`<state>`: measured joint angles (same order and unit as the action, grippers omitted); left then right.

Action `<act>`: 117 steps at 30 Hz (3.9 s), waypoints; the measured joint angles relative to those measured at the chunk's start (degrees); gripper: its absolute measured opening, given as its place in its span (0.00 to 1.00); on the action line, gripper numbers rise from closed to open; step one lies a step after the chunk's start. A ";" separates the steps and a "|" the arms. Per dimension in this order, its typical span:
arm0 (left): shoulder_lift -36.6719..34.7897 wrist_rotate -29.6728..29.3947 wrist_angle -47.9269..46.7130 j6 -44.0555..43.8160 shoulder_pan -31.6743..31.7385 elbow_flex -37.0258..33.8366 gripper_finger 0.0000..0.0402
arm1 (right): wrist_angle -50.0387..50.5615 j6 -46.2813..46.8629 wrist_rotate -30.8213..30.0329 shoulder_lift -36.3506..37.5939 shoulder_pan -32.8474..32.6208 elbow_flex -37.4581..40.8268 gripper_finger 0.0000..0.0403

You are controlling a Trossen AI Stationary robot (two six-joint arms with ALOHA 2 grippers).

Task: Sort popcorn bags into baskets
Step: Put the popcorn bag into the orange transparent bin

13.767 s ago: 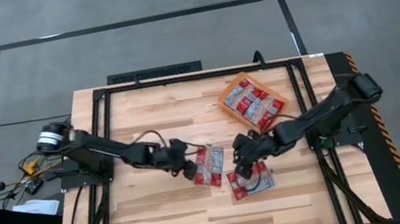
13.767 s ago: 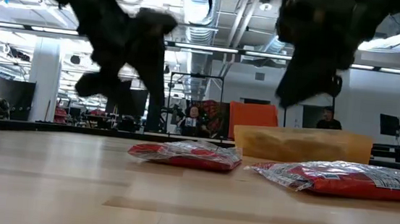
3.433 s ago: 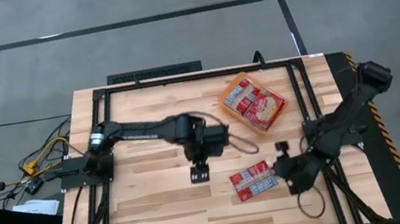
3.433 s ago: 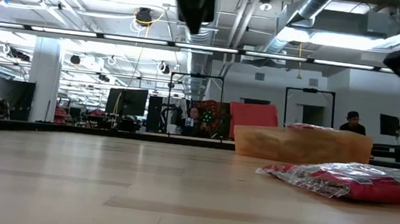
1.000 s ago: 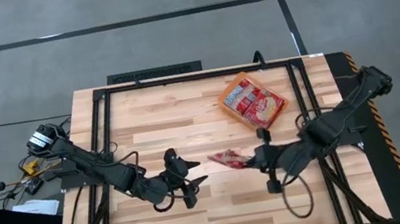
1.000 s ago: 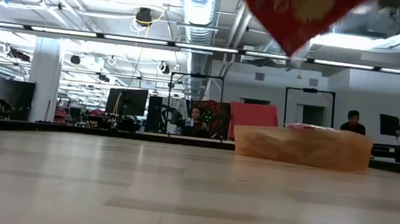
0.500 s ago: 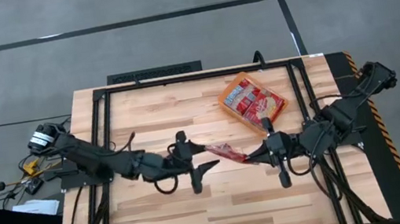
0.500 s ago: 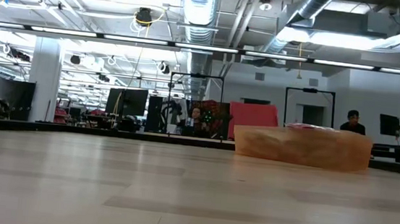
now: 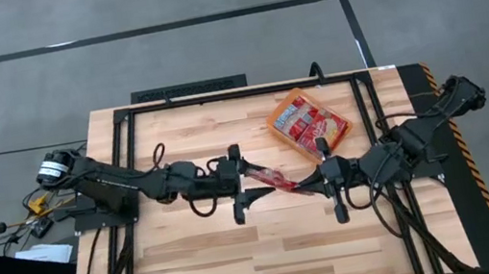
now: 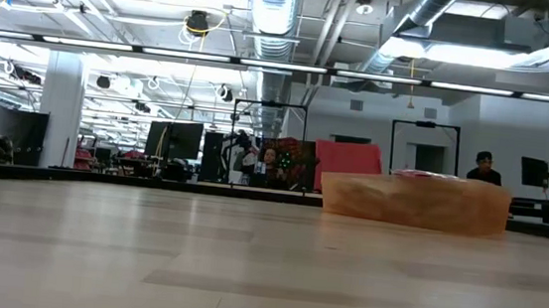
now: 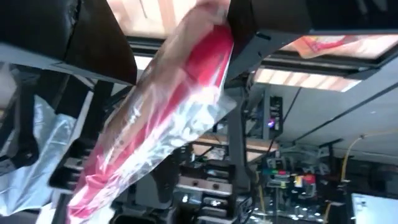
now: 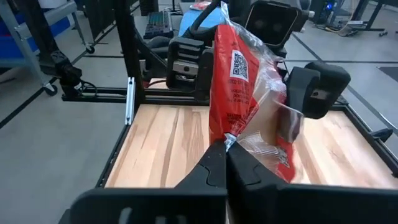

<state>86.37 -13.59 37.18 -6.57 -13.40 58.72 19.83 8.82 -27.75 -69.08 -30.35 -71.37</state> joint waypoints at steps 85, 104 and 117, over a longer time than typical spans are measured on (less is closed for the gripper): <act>51.60 38.27 -71.55 13.50 40.72 74.18 0.41 | 26.63 -2.67 -14.58 25.66 5.77 -0.02 0.24; 51.60 36.95 -64.62 16.59 40.16 74.14 0.45 | 26.67 -2.80 -15.80 25.66 5.76 -0.02 0.24; 51.58 29.56 -64.78 21.72 39.42 74.12 0.45 | 28.66 -2.69 -17.73 25.66 5.77 -0.02 0.24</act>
<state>137.95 15.96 -27.60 15.15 26.02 132.84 48.49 6.13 -45.48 -43.42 -24.58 -71.40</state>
